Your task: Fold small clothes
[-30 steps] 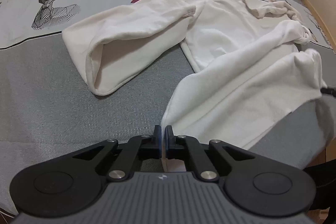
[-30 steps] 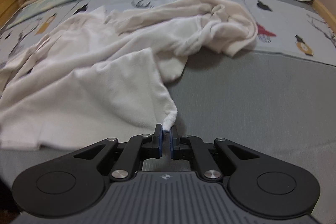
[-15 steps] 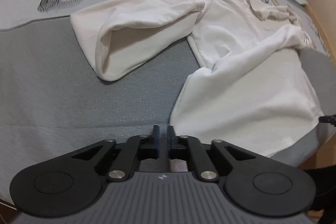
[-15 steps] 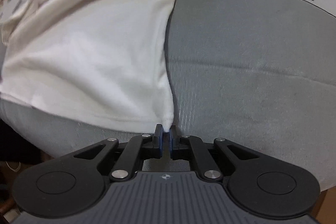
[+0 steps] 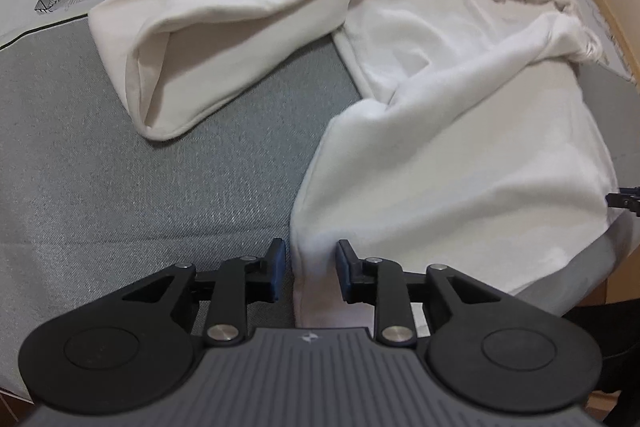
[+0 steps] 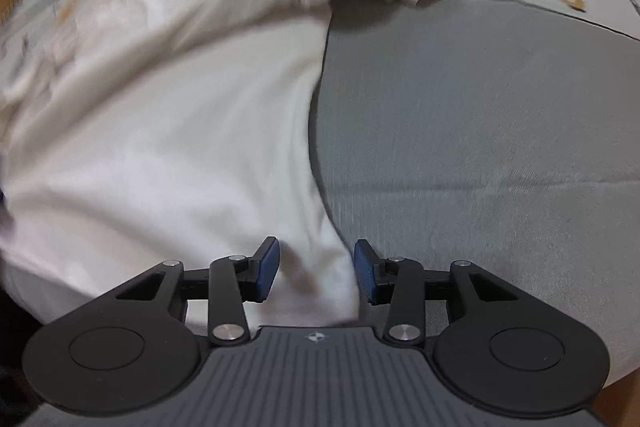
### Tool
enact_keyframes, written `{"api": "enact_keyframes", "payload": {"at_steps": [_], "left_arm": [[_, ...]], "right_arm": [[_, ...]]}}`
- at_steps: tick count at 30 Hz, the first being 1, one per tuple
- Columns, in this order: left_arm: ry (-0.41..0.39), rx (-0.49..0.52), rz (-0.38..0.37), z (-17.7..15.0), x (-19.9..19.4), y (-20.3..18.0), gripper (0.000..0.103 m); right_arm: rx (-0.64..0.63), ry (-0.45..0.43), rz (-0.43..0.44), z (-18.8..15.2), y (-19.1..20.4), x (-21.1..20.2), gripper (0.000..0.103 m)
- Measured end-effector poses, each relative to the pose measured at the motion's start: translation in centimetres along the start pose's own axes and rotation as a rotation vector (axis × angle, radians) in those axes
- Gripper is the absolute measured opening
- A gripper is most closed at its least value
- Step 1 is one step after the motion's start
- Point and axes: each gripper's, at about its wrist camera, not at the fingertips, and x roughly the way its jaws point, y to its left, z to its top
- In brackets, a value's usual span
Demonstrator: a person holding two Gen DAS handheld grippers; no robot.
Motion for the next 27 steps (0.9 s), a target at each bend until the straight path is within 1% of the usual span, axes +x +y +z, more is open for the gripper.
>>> {"api": "enact_keyframes", "payload": {"at_steps": [1,2,3,4,5,7,9,11,14,17,21,23,27], "left_arm": [[0.006,0.01,0.004,0.0,0.2,-0.1,0.03],[0.012,0.026,0.002,-0.1,0.3,-0.3,0.029],[0.015,0.043,0.0,-0.2,0.4,-0.5,0.026],[0.01,0.066,0.004,-0.3,0.4,-0.9,0.012],[0.005,0.09,0.007,-0.3,0.3,-1.2,0.005],[-0.012,0.129,-0.011,-0.5,-0.2,-2.0,0.005],[-0.035,0.171,-0.044,-0.8,-0.9,-2.8,0.005],[-0.037,0.216,-0.062,-1.2,-1.3,-3.5,0.005],[0.031,0.282,-0.008,-1.9,-0.1,-4.3,0.005],[0.063,0.365,0.033,-2.6,0.5,-5.2,0.005],[0.062,0.401,0.049,-2.5,0.5,-5.7,0.005],[0.067,0.416,0.05,-2.5,0.6,-5.8,0.005],[0.085,0.479,0.041,-3.7,0.6,-6.5,0.005]], "right_arm": [[-0.023,0.014,0.002,-0.1,0.2,0.2,0.035],[-0.044,0.018,0.004,-0.2,0.4,0.2,0.017],[-0.06,0.014,-0.001,-0.3,0.5,0.1,0.011],[-0.063,0.008,0.007,-0.4,0.4,-0.2,0.006],[-0.052,0.005,0.026,-0.4,0.2,-0.5,0.006],[-0.012,-0.002,0.042,-0.7,-0.8,-1.3,0.005],[0.058,0.013,0.02,-1.4,-2.4,-1.7,0.005],[0.069,0.051,-0.022,-2.4,-3.4,-1.7,0.005],[0.038,0.123,-0.05,-4.0,-3.8,-1.1,0.005],[0.037,0.106,-0.047,-4.3,-3.8,-1.5,0.005],[0.011,0.106,-0.069,-4.2,-3.2,-1.9,0.005],[-0.009,0.124,-0.077,-4.2,-2.9,-1.7,0.005],[-0.039,0.175,-0.081,-4.4,-2.5,-1.0,0.005]]}}
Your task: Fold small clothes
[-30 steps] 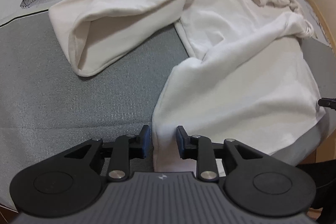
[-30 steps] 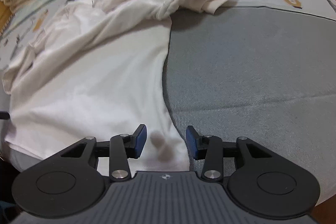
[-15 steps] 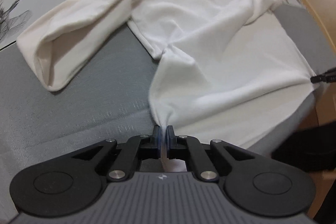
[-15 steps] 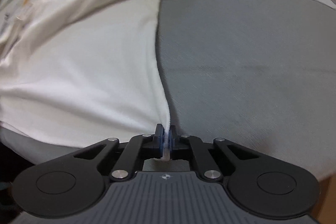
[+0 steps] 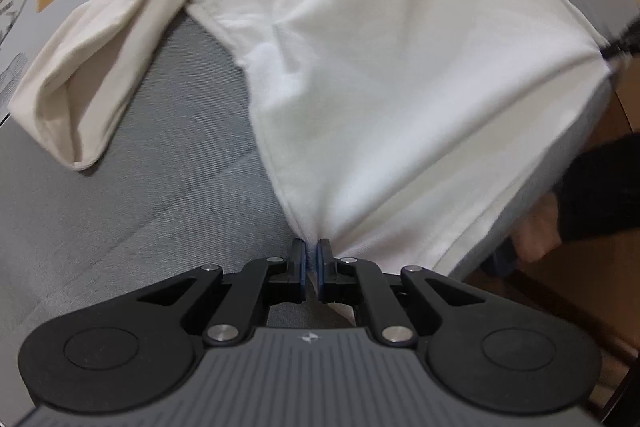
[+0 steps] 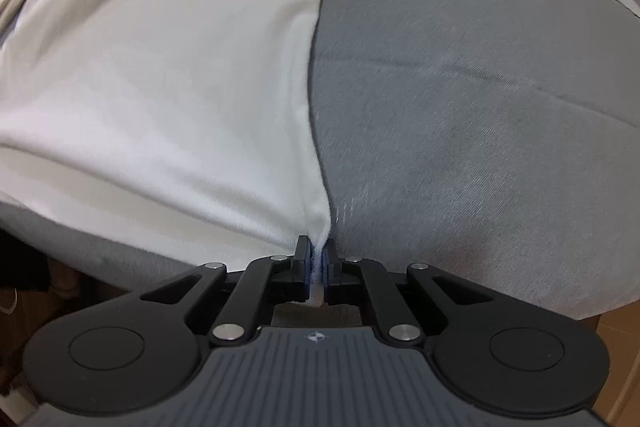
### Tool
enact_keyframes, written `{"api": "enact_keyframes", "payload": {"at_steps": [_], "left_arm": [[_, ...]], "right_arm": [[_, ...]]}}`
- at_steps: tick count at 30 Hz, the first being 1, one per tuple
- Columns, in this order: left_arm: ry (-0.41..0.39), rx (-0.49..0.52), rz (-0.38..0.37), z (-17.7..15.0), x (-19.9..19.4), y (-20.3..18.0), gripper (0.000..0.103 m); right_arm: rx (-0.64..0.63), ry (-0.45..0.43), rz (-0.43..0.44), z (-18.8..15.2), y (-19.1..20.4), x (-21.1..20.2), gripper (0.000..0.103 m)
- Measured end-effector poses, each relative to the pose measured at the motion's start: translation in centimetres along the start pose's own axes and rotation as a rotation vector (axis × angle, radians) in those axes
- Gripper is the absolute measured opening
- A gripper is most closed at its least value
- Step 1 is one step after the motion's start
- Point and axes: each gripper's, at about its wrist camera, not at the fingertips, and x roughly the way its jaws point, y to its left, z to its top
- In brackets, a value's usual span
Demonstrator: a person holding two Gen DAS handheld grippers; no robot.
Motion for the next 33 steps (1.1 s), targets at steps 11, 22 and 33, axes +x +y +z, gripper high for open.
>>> {"api": "enact_keyframes", "payload": {"at_steps": [11,22,33], "left_arm": [[-0.23,-0.181,0.028,1.4,-4.4,3.1,0.024],[-0.444,-0.359,0.122,6.8,-9.3,7.3,0.024],[-0.387,-0.343,0.14,13.8,-2.1,9.9,0.024]], "right_arm": [[0.165,-0.202,-0.066,2.3,-2.4,-3.3,0.044],[0.207,-0.518,-0.086,6.6,0.5,-8.4,0.044],[0.086,-0.747,0.056,12.5,8.3,-11.9,0.012]]}}
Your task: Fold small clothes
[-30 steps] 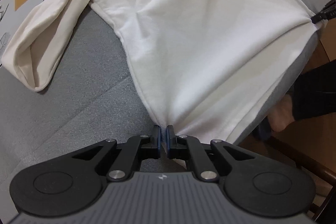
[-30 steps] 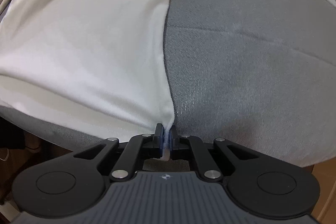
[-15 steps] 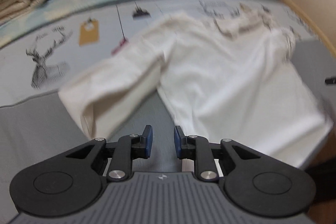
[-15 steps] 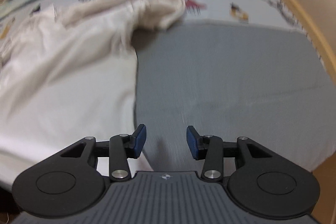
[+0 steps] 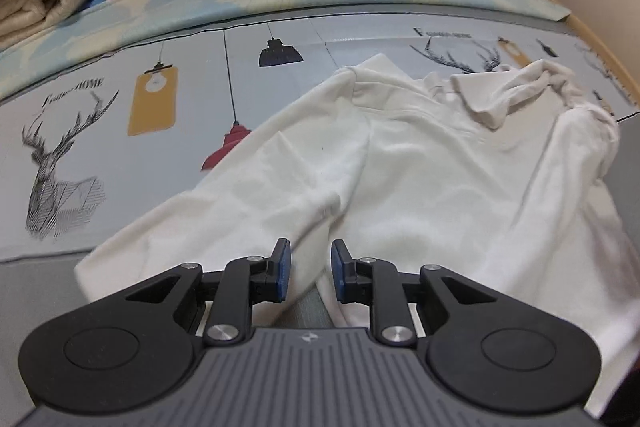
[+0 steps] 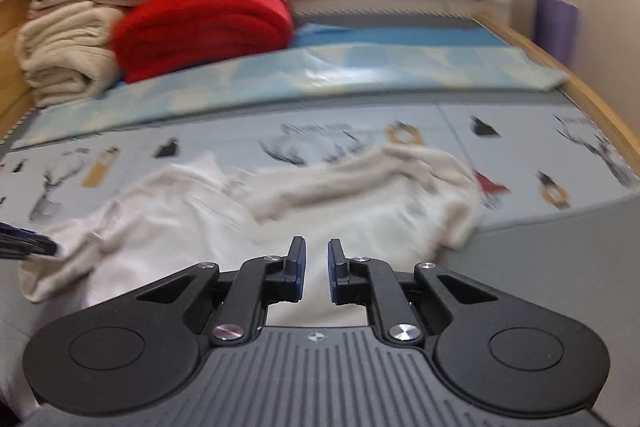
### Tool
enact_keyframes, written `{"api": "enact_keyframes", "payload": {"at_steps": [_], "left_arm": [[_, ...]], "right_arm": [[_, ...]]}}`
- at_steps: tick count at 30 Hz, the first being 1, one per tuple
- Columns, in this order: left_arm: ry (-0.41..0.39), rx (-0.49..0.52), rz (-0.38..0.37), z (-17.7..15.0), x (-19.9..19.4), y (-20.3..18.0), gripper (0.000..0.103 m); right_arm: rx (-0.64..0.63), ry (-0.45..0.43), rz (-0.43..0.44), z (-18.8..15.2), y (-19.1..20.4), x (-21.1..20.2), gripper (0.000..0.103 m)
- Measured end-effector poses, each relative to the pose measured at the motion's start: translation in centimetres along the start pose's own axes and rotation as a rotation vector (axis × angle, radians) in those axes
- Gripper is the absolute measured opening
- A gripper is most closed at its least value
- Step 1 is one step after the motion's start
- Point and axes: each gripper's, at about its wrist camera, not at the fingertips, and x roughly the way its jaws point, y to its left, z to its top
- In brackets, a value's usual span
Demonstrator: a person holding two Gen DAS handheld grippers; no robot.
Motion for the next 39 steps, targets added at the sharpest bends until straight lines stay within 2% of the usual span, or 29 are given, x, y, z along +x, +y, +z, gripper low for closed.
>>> {"api": "enact_keyframes", "payload": {"at_steps": [4,7,9,11,13,17,21,24,27,31,33,35,36,37,39], "left_arm": [[0.023,-0.045,-0.006,1.1,2.8,0.2,0.026],[0.045,0.023,0.016,1.6,4.3,-0.6,0.026],[0.049,0.05,0.048,1.8,4.5,-0.3,0.018],[0.026,-0.027,0.042,2.6,3.8,1.7,0.012],[-0.017,-0.115,0.062,3.2,2.1,4.6,0.01],[-0.111,-0.196,0.226,2.8,-1.7,11.4,0.009],[-0.13,-0.353,0.401,0.3,-3.9,20.1,0.008],[-0.161,-0.455,0.567,-2.0,-6.0,26.2,0.007],[-0.217,-0.531,0.682,-3.8,-8.2,30.3,0.007],[-0.288,-0.545,0.757,-5.1,-10.4,32.4,0.007],[-0.263,-0.567,0.744,-5.3,-10.2,32.7,0.007],[-0.156,-0.635,0.662,-5.2,-8.4,33.8,0.011],[-0.099,-0.664,0.652,-5.2,-7.7,33.9,0.012],[-0.043,-0.703,0.675,-5.5,-7.4,34.1,0.016],[-0.031,-0.762,0.718,-5.7,-7.8,34.1,0.016]], "right_arm": [[0.027,0.009,0.045,1.7,1.6,1.8,0.012],[0.031,0.006,0.058,2.6,2.5,3.0,0.012],[0.027,0.012,0.063,3.1,3.1,4.1,0.013],[0.024,0.028,0.065,3.4,3.7,5.2,0.013],[0.015,0.04,0.067,3.7,4.4,6.2,0.013],[-0.013,0.061,0.065,4.3,5.9,8.0,0.013],[0.006,0.072,0.083,4.8,7.2,9.0,0.013],[0.006,0.077,0.098,5.0,8.7,9.5,0.013],[-0.024,0.081,0.108,5.0,10.3,9.9,0.013],[-0.04,0.083,0.116,5.1,11.7,10.2,0.013],[-0.043,0.091,0.11,5.1,12.1,10.5,0.013],[-0.045,0.101,0.104,5.0,12.3,10.7,0.013],[-0.047,0.106,0.101,5.0,12.3,10.9,0.013],[-0.051,0.11,0.097,4.9,12.4,11.0,0.013],[-0.057,0.115,0.085,4.8,12.2,11.1,0.013]]}}
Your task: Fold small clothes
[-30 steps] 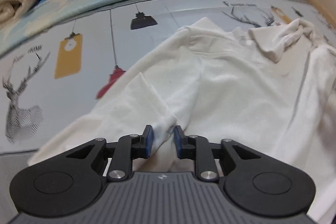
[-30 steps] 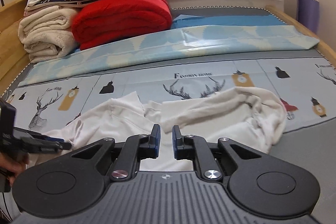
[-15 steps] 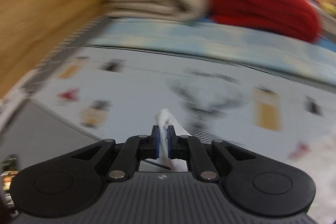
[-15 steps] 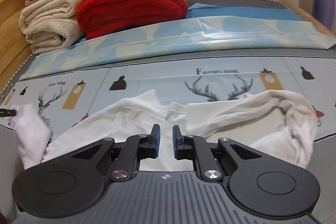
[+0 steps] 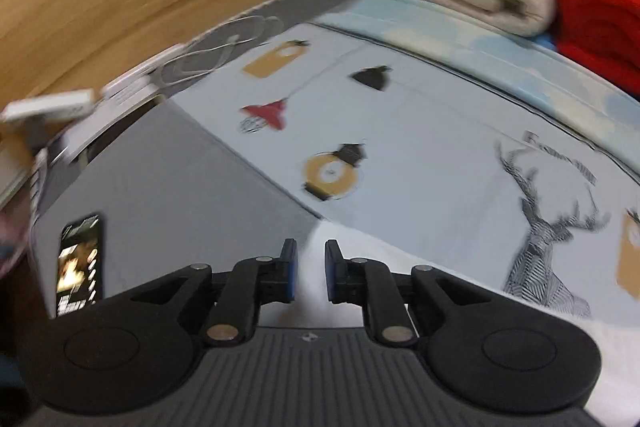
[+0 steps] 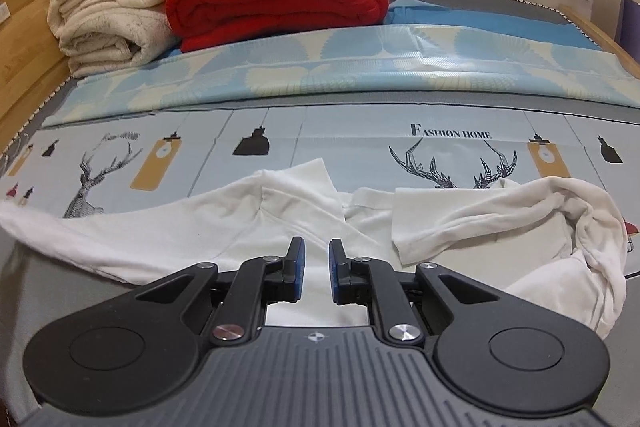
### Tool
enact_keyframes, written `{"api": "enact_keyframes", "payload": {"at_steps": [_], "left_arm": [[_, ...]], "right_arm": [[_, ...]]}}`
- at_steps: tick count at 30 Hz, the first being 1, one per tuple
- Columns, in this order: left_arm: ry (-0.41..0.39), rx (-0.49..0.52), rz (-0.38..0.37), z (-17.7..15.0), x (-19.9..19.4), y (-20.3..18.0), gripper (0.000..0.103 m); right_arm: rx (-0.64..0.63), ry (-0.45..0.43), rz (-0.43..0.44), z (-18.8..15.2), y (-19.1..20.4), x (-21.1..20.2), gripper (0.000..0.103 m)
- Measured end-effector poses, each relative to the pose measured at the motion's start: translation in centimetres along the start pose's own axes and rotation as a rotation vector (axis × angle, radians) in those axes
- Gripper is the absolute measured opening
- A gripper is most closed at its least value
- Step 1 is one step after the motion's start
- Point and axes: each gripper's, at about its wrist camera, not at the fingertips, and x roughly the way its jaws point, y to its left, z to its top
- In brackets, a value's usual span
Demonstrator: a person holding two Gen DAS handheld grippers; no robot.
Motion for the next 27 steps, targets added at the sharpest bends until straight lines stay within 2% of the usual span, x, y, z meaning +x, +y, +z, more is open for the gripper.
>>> {"api": "enact_keyframes", "payload": {"at_steps": [2,3,4,5,7,8,10,12,14,15,17,19,21,23,27], "left_arm": [[-0.053,0.0,0.013,0.2,-1.5,-0.7,0.016],[-0.092,0.026,-0.005,0.1,-2.7,-1.8,0.016],[-0.116,0.065,-0.052,-0.3,-3.6,-3.2,0.018],[-0.125,0.125,-0.137,-0.9,-4.5,-5.1,0.02],[-0.089,0.275,-0.332,-2.9,-5.5,-9.3,0.028],[-0.059,0.337,-0.4,-3.9,-5.7,-11.2,0.028],[-0.006,0.422,-0.479,-6.3,-6.1,-14.2,0.027],[0.054,0.48,-0.516,-8.4,-5.9,-16.4,0.027],[0.139,0.538,-0.531,-10.6,-5.0,-17.9,0.027],[0.202,0.58,-0.503,-11.6,-4.1,-18.6,0.028],[0.202,0.603,-0.467,-12.6,-4.4,-19.0,0.029],[0.239,0.548,-0.438,-11.9,-5.0,-18.8,0.03],[0.247,0.506,-0.451,-11.7,-5.7,-18.5,0.03],[0.232,0.507,-0.453,-11.3,-6.5,-18.9,0.03],[0.211,0.515,-0.463,-10.9,-7.5,-19.7,0.03]], "right_arm": [[0.009,-0.002,-0.015,0.0,-0.5,-0.1,0.014],[0.018,-0.007,-0.024,0.0,-1.0,-0.2,0.016],[0.026,-0.015,-0.033,0.0,-1.5,-0.4,0.019],[0.035,-0.024,-0.045,0.1,-2.1,-0.6,0.021],[0.061,-0.05,-0.077,0.4,-3.6,-1.1,0.023],[0.08,-0.068,-0.096,0.6,-4.6,-1.5,0.023],[0.116,-0.109,-0.138,0.8,-6.8,-2.1,0.023],[0.133,-0.148,-0.195,0.9,-9.0,-2.6,0.023],[0.142,-0.171,-0.242,0.7,-11.3,-2.5,0.023],[0.144,-0.17,-0.247,0.6,-12.2,-2.3,0.023],[0.119,-0.144,-0.229,0.3,-13.3,-1.1,0.023],[0.046,-0.117,-0.185,0.2,-13.0,0.4,0.023],[-0.077,-0.089,-0.128,0.0,-11.8,2.1,0.023],[-0.234,-0.074,-0.092,-0.5,-10.0,3.7,0.023],[-0.562,-0.033,-0.097,-2.6,-6.7,7.0,0.029]]}}
